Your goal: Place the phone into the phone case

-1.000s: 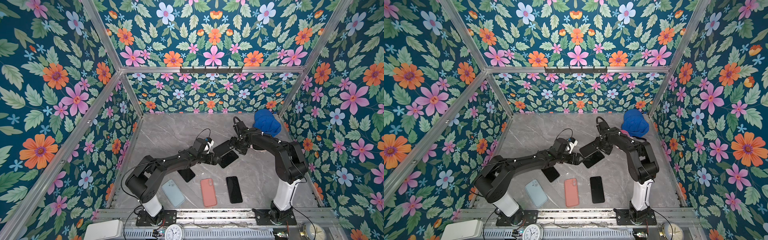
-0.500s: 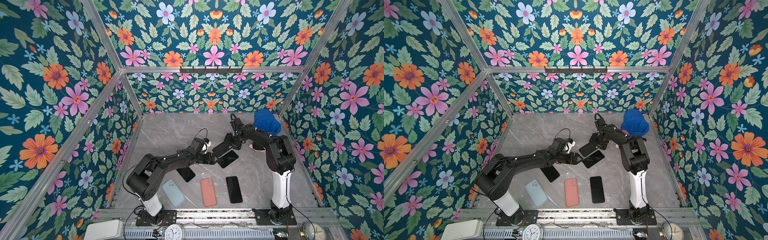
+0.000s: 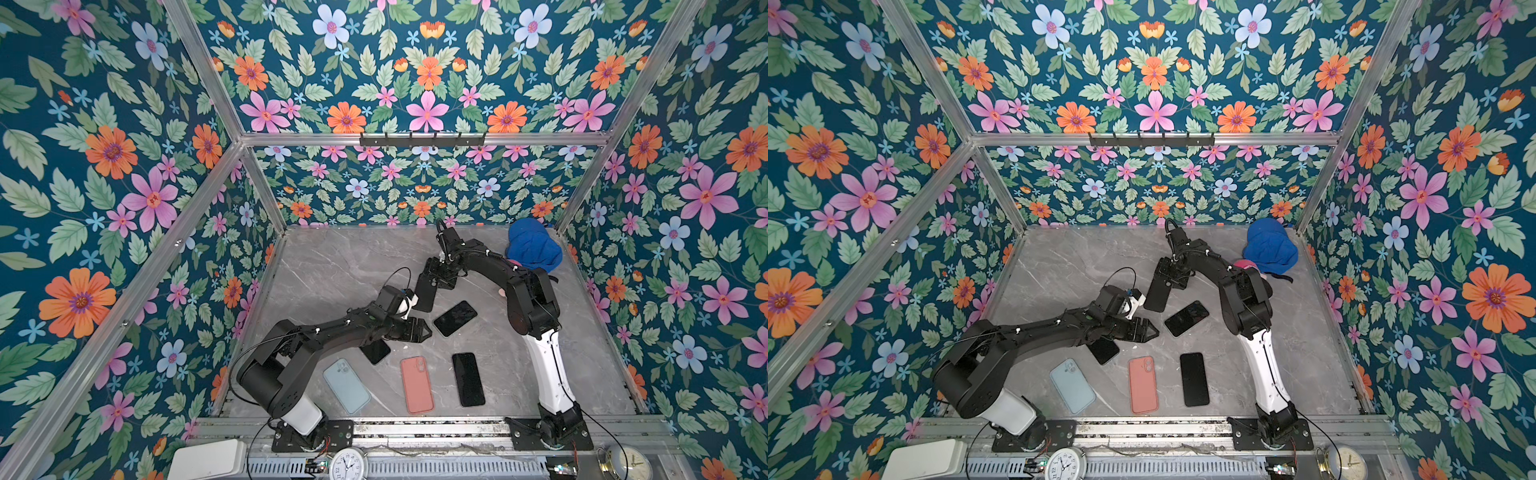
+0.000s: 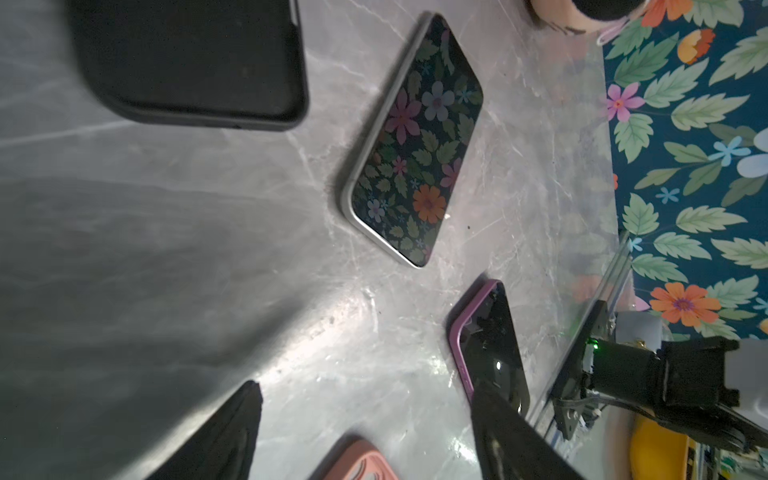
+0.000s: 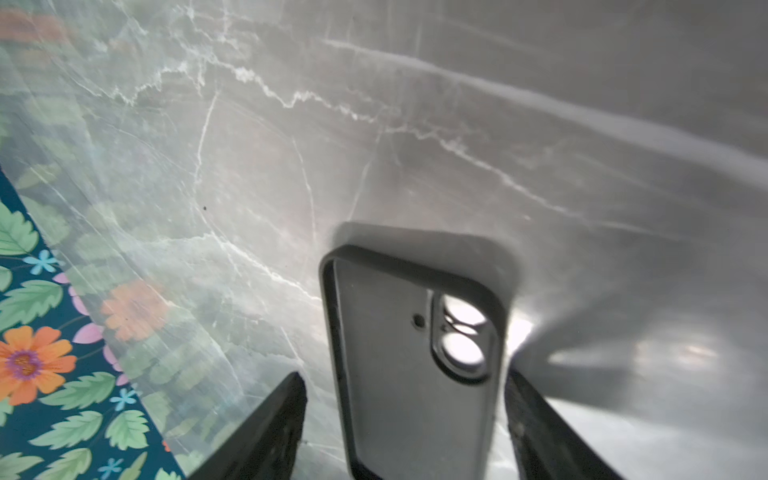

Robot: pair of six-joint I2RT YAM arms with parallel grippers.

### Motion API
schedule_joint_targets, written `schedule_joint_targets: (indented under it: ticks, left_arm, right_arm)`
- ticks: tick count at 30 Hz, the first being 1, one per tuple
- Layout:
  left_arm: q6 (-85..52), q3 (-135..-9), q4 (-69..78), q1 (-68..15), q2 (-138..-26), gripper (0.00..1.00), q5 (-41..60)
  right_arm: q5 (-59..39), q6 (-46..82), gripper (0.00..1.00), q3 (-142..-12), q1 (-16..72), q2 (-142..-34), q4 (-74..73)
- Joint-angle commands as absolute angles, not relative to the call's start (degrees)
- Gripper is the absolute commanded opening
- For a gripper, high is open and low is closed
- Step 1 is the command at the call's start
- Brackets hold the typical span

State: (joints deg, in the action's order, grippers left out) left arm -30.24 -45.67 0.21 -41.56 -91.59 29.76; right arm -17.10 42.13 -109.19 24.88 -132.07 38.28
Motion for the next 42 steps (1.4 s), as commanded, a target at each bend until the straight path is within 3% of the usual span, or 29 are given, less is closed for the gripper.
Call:
schedule_joint_targets:
  ticks: [1,8,20,27,33,42]
  left_arm:
    - [-31.92,-48.02,2.36,-44.29,-93.72,0.79,31.67]
    - [-32.82,-53.25,3.85,-45.99,-100.74,0.68,31.87]
    - [-35.29,-58.15,6.85,-45.79,-109.87,0.56,33.37]
    - [-34.54,-66.27,4.71,-45.35,-114.34,0.55,33.06]
    - [-34.45,-72.82,4.43,-45.03,-118.42,0.58,33.17]
    - [-35.09,-60.74,-2.28,-46.81,-106.08,0.69,35.38]
  right_arm:
    - [-15.13,35.62,0.77,-104.37,23.3,-126.17,39.72]
    - [-21.31,30.74,0.76,-93.32,18.16,-122.97,35.56]
    - [-21.28,29.72,0.74,-80.12,18.11,-115.12,34.62]
    - [-20.45,31.0,0.71,-71.91,18.16,-108.88,33.59]
    - [-17.35,31.03,0.79,-68.17,18.11,-104.34,35.71]
    - [-9.34,26.24,0.83,-68.58,17.43,-99.25,39.95]
